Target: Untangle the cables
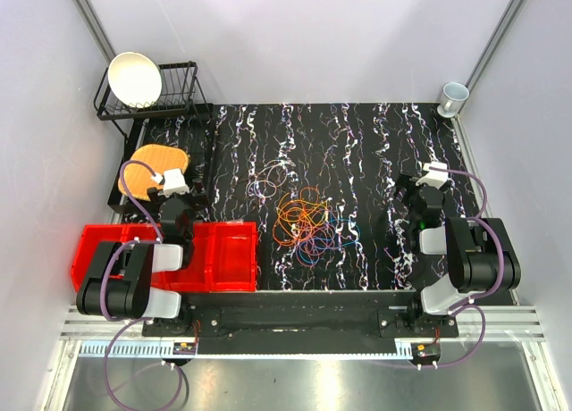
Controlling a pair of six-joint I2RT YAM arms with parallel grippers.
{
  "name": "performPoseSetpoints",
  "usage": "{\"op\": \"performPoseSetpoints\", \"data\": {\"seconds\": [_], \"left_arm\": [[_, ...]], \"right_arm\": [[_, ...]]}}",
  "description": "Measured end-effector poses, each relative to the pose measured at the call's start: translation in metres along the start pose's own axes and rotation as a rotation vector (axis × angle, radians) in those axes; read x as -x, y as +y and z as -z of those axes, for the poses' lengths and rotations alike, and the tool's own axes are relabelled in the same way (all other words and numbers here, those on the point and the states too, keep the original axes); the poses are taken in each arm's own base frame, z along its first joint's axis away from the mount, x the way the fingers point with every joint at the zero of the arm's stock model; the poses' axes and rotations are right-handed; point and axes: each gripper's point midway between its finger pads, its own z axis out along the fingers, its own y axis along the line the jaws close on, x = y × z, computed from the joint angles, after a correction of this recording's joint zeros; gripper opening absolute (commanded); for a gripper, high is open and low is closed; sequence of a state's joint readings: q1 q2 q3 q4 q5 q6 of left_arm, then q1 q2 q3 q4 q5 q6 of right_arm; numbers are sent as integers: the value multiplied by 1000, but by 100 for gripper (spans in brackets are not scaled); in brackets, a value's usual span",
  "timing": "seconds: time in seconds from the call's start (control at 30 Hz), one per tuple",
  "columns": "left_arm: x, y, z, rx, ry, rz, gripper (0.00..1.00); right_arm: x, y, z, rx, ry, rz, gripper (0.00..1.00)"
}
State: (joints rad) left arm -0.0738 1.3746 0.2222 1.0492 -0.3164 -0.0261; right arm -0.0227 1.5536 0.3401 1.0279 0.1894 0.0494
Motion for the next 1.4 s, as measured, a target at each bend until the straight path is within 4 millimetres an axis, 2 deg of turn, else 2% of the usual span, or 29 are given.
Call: {"op": "performPoseSetpoints", "data": {"seconds": [0.4, 0.6, 0.7, 0.8, 0.9, 1.0, 1.1, 1.17, 1.2, 1.27, 1.33, 1.4], "left_arm": [[0, 0, 0, 0, 0, 0, 99], [0, 0, 0, 0, 0, 0, 99], [0, 0, 0, 0, 0, 0, 99], [0, 0, 0, 0, 0, 0, 99], [0, 0, 0, 0, 0, 0, 99], [0, 0, 0, 0, 0, 0, 99], [0, 0, 0, 0, 0, 0, 99], [0, 0, 0, 0, 0, 0, 99], [0, 0, 0, -1, 0, 0, 99], [0, 0, 0, -1, 1, 0, 99], [0, 0, 0, -1, 0, 0, 99], [0, 0, 0, -1, 1, 0, 99]], "right_arm": [[-1, 10, 1, 64, 5, 21, 100], [5, 13, 1, 81, -14, 23, 100], [5, 17, -1, 93, 41, 39, 100], [35, 33, -19, 122, 58, 66, 100], [79, 64, -34, 175, 49, 10, 100], [116, 98, -36, 275, 96, -95, 100], [132, 126, -33, 394, 162, -229, 100], [120, 151, -34, 537, 259, -318, 100], [107, 162, -38, 581, 321, -348, 100], [64, 170, -42, 570, 473, -386, 100], [22, 178, -22, 540, 636, -398, 100], [8, 193, -1, 569, 717, -414, 100]]}}
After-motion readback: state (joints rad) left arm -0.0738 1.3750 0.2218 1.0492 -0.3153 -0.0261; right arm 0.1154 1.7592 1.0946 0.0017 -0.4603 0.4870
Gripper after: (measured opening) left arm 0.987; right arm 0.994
